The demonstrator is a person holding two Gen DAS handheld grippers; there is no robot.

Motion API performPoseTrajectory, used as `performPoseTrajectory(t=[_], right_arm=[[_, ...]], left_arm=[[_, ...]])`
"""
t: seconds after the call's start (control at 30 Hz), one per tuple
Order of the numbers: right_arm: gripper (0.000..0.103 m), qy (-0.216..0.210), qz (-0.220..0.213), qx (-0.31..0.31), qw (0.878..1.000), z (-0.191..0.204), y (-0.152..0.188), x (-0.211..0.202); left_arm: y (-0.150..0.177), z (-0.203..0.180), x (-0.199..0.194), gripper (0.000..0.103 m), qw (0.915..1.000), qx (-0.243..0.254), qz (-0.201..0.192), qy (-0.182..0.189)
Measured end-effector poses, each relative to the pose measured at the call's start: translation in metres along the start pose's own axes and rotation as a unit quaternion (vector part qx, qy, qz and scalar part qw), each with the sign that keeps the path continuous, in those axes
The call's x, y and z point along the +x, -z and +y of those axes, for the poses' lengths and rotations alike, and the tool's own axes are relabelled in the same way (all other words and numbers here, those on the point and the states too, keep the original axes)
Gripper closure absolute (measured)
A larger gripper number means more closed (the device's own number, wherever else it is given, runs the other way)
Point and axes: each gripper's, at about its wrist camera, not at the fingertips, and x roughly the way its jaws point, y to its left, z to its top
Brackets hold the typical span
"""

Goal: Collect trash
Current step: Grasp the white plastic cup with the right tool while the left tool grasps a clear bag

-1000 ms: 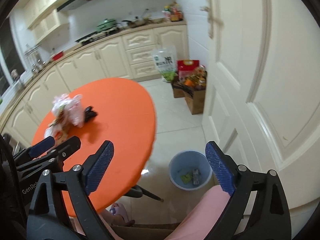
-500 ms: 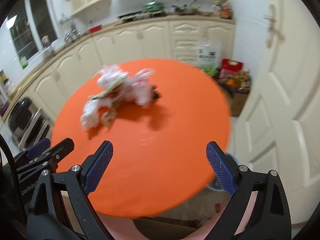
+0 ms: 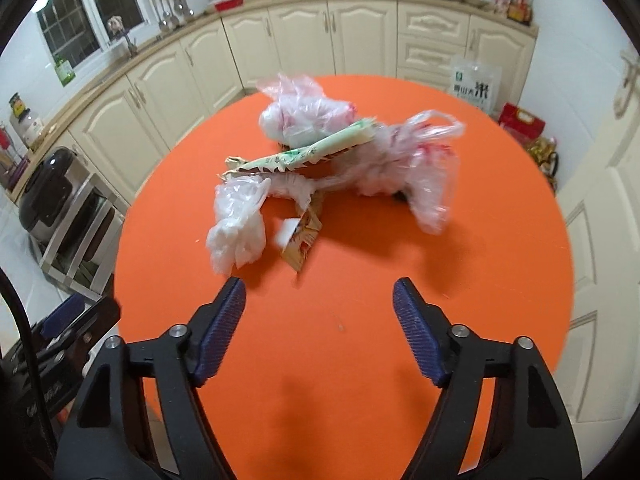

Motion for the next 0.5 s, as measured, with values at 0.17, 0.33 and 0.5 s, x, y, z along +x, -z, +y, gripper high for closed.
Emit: performPoseTrajectory(t=[0.17,0.33,0.5], right_arm=[[0.038,0.002,0.030,-0.001,1.000,0.009,-0.019,0.039],[0.055,0.007,0.055,-0.009,0.998,0.015,-0.028,0.066],[0.072,0.005,0.052,-0.007,0.999,0.012,-0.028,0.075]], left_arm=[[-0.023,0.011,0.034,0.028,0.9997,-0.010,0.021,0.003],[-0.034,0.016,0.058,0.028,0.9993,-0.021,0.032,0.008],[-0.044,0.008,0.071,0.028,0.9991,-0.016,0.035,0.015]])
